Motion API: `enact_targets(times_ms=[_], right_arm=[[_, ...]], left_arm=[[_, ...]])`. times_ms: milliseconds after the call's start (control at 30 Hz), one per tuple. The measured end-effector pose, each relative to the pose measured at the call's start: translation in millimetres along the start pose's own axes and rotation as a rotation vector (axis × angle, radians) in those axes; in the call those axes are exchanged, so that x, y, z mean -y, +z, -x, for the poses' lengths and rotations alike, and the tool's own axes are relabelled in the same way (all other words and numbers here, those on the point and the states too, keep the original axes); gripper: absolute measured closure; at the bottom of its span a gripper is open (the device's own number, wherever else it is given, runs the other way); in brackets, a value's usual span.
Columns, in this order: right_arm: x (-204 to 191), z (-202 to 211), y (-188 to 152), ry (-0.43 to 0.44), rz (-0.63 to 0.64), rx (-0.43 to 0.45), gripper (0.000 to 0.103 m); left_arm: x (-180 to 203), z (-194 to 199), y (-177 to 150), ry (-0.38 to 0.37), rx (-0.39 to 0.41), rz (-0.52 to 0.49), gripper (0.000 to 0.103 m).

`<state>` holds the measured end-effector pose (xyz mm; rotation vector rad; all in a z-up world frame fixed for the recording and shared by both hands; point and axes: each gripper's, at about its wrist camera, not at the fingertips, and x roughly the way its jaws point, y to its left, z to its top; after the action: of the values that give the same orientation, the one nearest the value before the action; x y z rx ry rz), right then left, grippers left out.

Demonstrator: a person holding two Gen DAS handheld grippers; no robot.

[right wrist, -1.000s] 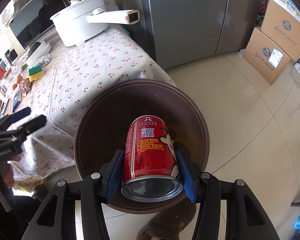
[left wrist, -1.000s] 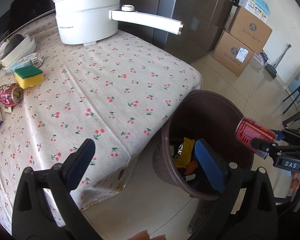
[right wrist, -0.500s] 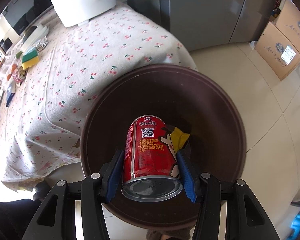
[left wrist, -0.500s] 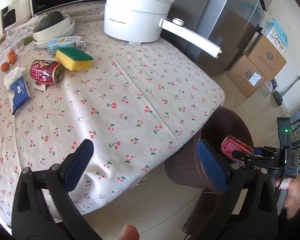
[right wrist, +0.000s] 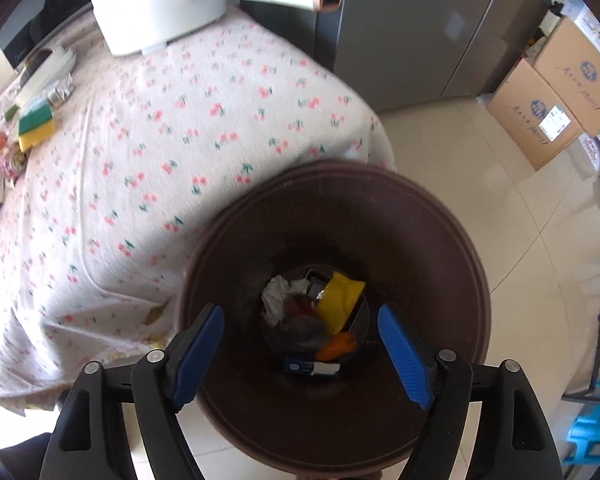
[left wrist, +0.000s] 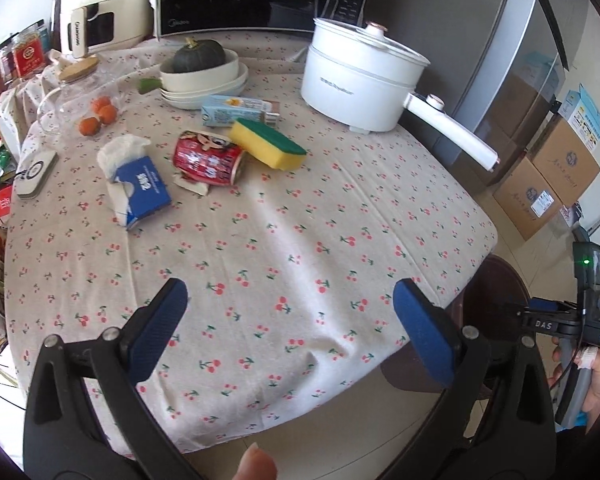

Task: Collect trash
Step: 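Open the left tool to drop the tissue while the right tool drops the can into the bin, then move both tools back over the table toward the blue tissue box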

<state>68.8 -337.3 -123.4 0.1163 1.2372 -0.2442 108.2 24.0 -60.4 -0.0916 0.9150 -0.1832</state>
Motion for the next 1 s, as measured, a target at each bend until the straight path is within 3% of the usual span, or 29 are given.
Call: enact_targets(times_ms=[167,367,533,600,767,867,1000], right_arm=[[-12.7,65.8,7.2,0.011,-0.015,0.204,0.015],[-44.4,135.6,10.9,0.139,0.009,0.434,0.014],[-91.6,173.3,15.7,0.116,0.076,0.635,0.008],[-106.1,181.2,19.8,0.122,0.084,0.662,0.0],[-139.5,179.3,30.2,0.191,0.115,0.667,0.0],[-157.5,164.6,41.7,0.245,0.148,0.632,0.0],[-183.2,130.3,62.5,0.292,0.177,0.52,0.001]], left_arm=[[-22.0,25.1,11.0,0.071,0.097,0.003,0.001],[-45.0,47.2,25.8,0.141,0.166,0.038,0.001],[-60.0,66.0,39.2,0.248,0.259,0.044,0.001],[-67.0,70.1,44.3,0.297,0.286,0.045,0.001],[-90.7,60.2,55.3,0.302,0.279,0.086,0.001],[-100.4,41.9,60.8,0.304,0.219,0.103,0.001],[-110.5,8.8,64.3,0.277,0.092,0.131,0.001]])
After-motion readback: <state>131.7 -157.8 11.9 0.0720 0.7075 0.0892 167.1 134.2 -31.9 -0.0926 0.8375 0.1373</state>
